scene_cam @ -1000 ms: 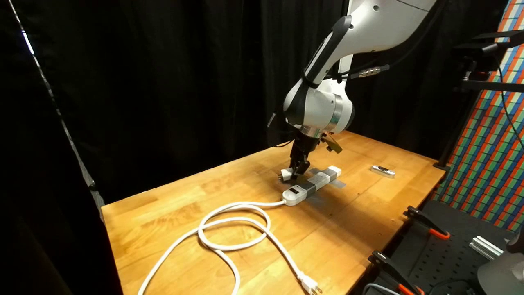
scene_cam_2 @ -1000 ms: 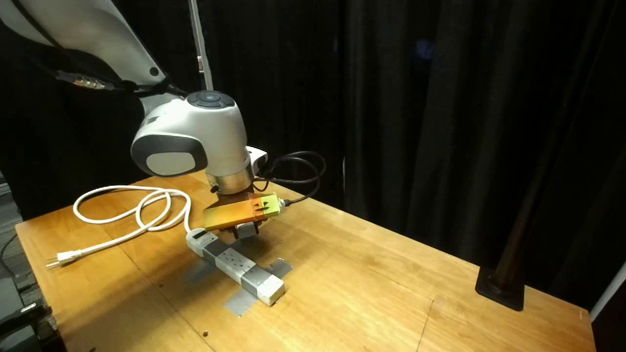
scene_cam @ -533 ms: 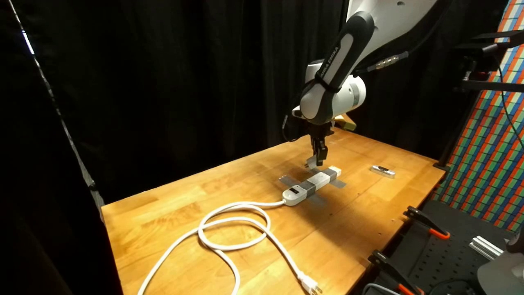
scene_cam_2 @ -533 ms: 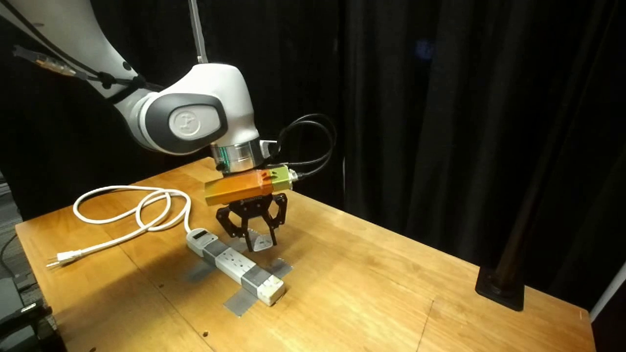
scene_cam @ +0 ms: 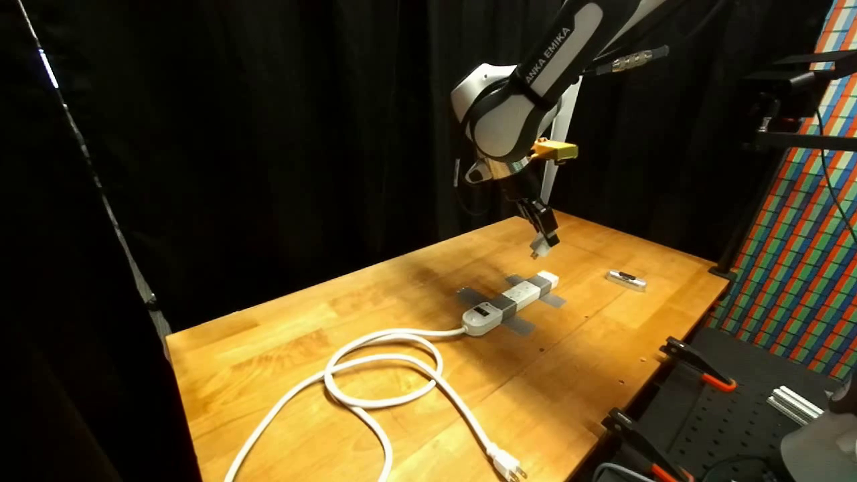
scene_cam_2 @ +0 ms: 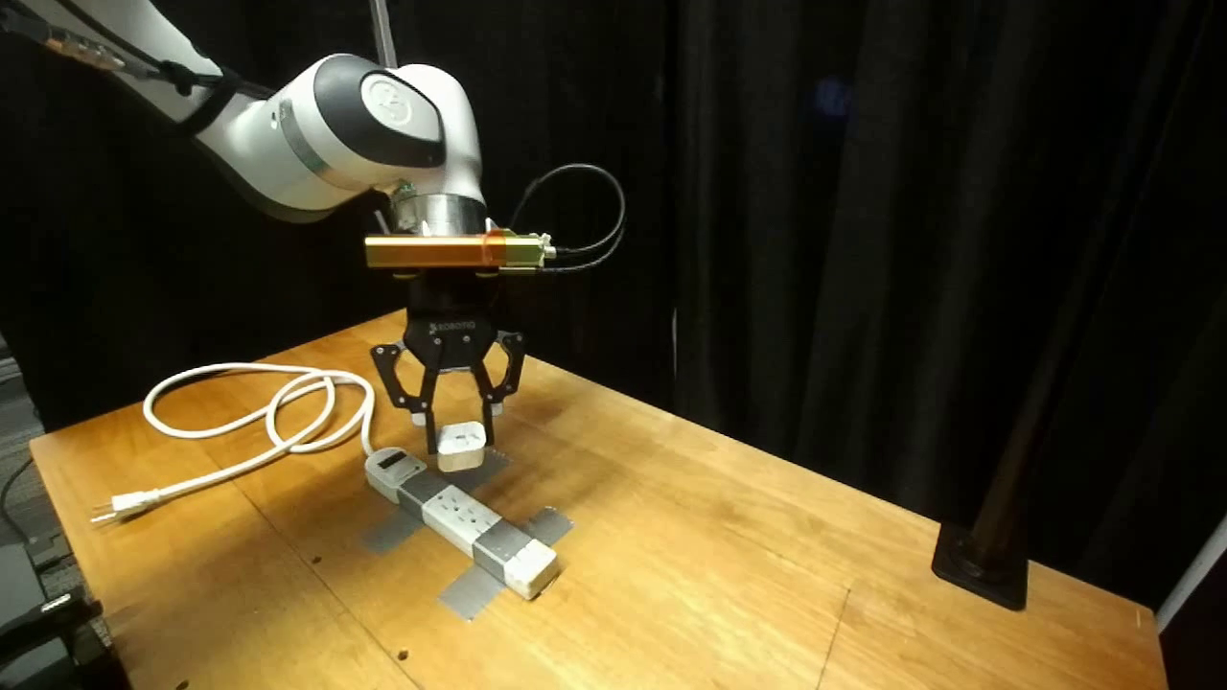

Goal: Put the charging adaptor on the white extension cable

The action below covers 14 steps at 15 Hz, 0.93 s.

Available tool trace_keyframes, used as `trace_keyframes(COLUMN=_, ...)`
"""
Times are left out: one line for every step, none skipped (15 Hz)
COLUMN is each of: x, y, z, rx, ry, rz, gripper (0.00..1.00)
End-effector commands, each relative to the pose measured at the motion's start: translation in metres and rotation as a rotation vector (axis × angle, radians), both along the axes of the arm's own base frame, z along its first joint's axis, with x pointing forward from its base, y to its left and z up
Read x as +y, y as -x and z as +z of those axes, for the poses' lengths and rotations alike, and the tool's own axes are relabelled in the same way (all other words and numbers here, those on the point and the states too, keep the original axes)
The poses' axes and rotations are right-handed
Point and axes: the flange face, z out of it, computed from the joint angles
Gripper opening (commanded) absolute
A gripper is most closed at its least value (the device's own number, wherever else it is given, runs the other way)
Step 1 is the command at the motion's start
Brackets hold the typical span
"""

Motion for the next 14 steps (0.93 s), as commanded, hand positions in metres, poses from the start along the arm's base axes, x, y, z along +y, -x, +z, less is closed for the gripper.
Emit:
trace_keyframes(x=0.0, y=-0.003, z=0.002, rx=0.126, ry=0.018, rz=0.057, gripper=0.23)
trace_keyframes(x=0.0, y=-0.001, z=-0.004, rx=0.152, ry=0.007, rz=0.081, gripper=0.23)
trace_keyframes(x=0.0, y=0.0, z=-0.009, rx=0.163, ry=-0.006, rz=0.098, gripper=0.23)
trace_keyframes(x=0.0, y=0.002, z=-0.014, rx=0.175, ry=-0.026, rz=0.127, gripper=0.23)
trace_keyframes(x=-0.001, y=0.004, z=-0.018, rx=0.175, ry=-0.044, rz=0.149, gripper=0.23)
trace_keyframes(x=-0.003, y=0.006, z=-0.021, rx=0.181, ry=-0.066, rz=0.179, gripper=0.23)
trace_keyframes(x=-0.003, y=0.008, z=-0.021, rx=0.192, ry=-0.084, rz=0.208, gripper=0.23)
trace_keyframes(x=-0.004, y=0.011, z=-0.022, rx=0.206, ry=-0.099, rz=0.256, gripper=0.23)
trace_keyframes(x=-0.005, y=0.014, z=-0.022, rx=0.208, ry=-0.106, rz=0.306, gripper=0.23)
trace_keyframes(x=-0.005, y=0.016, z=-0.022, rx=0.219, ry=-0.114, rz=0.36, gripper=0.23)
trace_keyframes(x=-0.006, y=0.018, z=-0.024, rx=0.229, ry=-0.113, rz=0.41, gripper=0.23)
trace_keyframes(x=-0.005, y=0.019, z=-0.028, rx=0.24, ry=-0.097, rz=0.455, gripper=0.23)
trace_keyframes(x=-0.006, y=0.02, z=-0.03, rx=0.252, ry=-0.082, rz=0.497, gripper=0.23)
trace_keyframes(x=-0.006, y=0.019, z=-0.033, rx=0.26, ry=-0.067, rz=0.534, gripper=0.23)
